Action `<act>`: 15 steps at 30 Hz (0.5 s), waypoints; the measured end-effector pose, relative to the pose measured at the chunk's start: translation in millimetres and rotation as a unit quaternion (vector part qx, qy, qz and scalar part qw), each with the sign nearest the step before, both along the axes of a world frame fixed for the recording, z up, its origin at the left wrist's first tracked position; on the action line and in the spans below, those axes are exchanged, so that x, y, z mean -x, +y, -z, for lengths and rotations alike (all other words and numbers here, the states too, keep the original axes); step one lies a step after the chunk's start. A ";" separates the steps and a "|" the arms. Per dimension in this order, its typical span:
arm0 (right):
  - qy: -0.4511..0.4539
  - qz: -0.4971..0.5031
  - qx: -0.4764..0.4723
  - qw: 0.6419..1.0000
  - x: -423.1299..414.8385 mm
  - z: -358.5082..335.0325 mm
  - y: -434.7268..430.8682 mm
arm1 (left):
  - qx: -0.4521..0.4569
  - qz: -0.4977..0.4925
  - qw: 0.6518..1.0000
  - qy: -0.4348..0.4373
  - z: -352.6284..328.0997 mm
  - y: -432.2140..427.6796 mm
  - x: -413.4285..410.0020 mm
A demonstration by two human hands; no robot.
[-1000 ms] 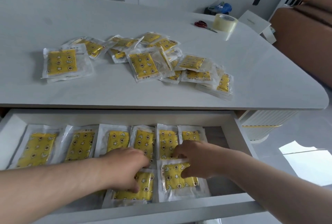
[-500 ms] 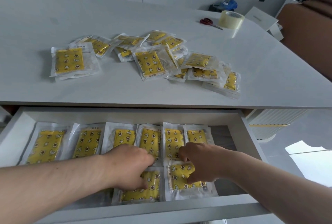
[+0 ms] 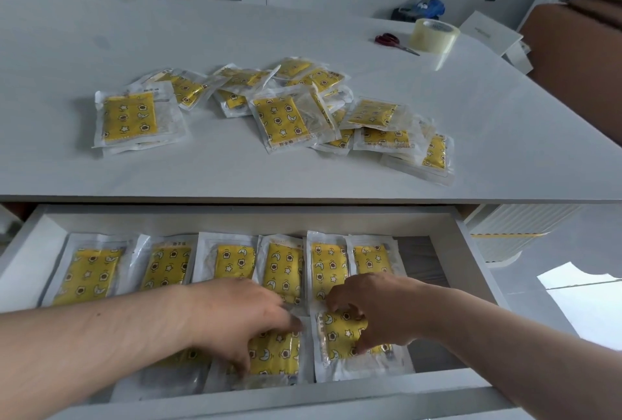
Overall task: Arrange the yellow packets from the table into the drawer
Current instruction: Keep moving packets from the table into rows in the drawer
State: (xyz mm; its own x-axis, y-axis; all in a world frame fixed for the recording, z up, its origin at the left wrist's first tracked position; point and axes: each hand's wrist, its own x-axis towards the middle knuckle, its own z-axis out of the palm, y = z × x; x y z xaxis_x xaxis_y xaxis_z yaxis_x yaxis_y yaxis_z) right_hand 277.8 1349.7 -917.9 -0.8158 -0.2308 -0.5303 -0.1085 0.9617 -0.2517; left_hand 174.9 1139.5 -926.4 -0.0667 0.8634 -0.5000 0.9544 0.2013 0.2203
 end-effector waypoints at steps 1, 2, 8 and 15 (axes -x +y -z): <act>-0.002 -0.002 0.000 1.000 -0.2 0.4 0.6 | 0.002 -0.003 1.000 0.000 1.0 -1.2 2.1; -0.005 -0.002 0.002 1.000 -0.3 0.5 0.8 | 0.007 -0.006 1.000 0.003 1.6 -2.4 3.7; -0.018 0.005 0.003 1.000 0.2 3.0 1.9 | 0.029 0.001 0.999 0.023 3.2 -3.4 2.3; -0.024 0.038 0.024 0.999 0.2 2.0 3.4 | -0.018 0.028 0.999 0.027 -2.1 -5.9 1.2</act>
State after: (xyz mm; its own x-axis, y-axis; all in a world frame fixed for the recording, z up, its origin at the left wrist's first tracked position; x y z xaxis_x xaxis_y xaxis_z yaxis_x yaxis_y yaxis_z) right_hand 277.6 1353.2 -920.0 -0.8060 -0.1947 -0.5590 -0.0220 0.9536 -0.3003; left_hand 173.7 1133.7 -924.3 -0.0435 0.8842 -0.4652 0.9747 0.1397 0.1743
